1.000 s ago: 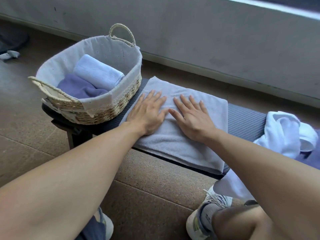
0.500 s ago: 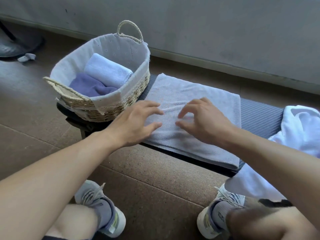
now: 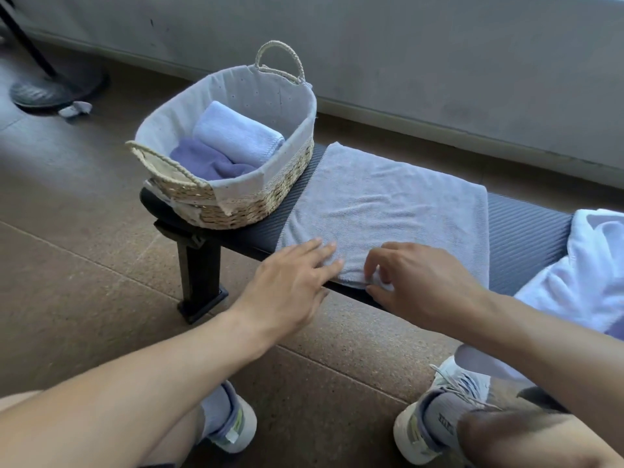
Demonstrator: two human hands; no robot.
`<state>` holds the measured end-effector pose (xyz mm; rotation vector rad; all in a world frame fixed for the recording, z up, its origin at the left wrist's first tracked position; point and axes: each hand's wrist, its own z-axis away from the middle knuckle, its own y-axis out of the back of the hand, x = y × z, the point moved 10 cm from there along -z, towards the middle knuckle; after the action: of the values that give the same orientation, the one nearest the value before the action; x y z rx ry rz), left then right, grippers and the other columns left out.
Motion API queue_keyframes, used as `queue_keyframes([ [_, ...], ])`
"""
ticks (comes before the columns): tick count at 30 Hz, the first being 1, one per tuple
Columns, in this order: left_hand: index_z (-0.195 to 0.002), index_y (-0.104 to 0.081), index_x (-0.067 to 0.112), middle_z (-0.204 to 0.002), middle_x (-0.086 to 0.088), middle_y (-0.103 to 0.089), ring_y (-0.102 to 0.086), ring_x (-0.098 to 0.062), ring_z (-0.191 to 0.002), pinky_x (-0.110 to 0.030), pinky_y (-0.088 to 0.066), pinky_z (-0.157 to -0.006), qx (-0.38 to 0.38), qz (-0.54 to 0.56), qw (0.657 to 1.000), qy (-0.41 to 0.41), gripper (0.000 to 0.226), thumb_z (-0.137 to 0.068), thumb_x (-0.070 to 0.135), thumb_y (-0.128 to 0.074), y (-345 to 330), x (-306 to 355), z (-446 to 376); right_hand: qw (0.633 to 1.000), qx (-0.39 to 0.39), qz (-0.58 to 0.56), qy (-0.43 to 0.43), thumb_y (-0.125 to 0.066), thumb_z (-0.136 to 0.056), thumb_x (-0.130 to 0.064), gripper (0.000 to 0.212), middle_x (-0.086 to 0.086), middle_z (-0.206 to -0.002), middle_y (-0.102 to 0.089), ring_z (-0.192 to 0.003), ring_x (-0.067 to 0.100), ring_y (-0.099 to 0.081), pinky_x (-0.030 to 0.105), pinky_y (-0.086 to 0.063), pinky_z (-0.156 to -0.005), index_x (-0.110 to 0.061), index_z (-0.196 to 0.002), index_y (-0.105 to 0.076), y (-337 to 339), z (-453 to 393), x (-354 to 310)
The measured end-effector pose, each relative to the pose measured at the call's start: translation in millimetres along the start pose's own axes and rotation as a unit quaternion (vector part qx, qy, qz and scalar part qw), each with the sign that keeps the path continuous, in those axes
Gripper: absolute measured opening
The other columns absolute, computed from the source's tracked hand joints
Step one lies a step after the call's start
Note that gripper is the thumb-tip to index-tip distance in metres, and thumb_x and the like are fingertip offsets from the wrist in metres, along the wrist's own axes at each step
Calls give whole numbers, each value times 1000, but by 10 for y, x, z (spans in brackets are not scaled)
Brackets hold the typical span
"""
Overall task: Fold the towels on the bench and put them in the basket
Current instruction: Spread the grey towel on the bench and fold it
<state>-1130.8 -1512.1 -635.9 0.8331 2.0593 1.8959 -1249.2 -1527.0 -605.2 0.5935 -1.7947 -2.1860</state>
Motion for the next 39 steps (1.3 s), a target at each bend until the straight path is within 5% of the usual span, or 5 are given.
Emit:
queue_keyframes([
  [6, -101, -78, 20, -112, 7, -74, -67, -17, -111, -41, -56, -90, 84, 68, 994, 7, 22, -79, 23, -80, 242, -185, -29, 1000, 12, -6, -16, -54, -93, -40, 14, -14, -94, -65, -88, 14, -62, 31, -44, -65, -31, -95, -65, -8, 9, 57],
  [13, -134, -62, 22, -139, 4, -60, -48, -18, -135, -45, -40, -114, 9, 42, 994, 96, 70, -69, 29, -87, 206, -667, -74, 997, 58, -30, -27, -55, -90, -43, 13, -17, -89, -61, -83, 9, -58, 32, -46, -65, -31, -89, -60, 196, 71, 137],
  [20, -143, -48, 25, -135, 4, -54, -49, -21, -128, -43, -42, -109, -11, 94, 977, 194, 91, -63, 25, -92, 281, -848, -69, 995, 86, -36, -30, -55, -88, -45, 14, -17, -85, -61, -80, 9, -57, 33, -49, -67, -31, -87, -58, 326, 99, 169],
  [28, -85, -65, 29, -95, 6, -70, -65, -25, -101, -35, -51, -89, -51, 132, 916, 376, 2, -83, 29, -65, 214, -1079, 66, 999, 37, 18, 11, -51, -90, -44, 13, -15, -95, -63, -92, 12, -60, 33, -50, -68, -33, -93, -58, 150, 83, 57],
  [39, -66, -71, 19, -69, 8, -69, -66, -20, -81, -30, -50, -73, -8, 196, 898, 394, 22, -77, 39, -75, 222, -1012, 64, 999, -20, 48, 8, -53, -82, -26, 12, -9, -96, -60, -91, 18, -60, 32, -38, -60, -28, -94, -52, -17, 36, 43],
])
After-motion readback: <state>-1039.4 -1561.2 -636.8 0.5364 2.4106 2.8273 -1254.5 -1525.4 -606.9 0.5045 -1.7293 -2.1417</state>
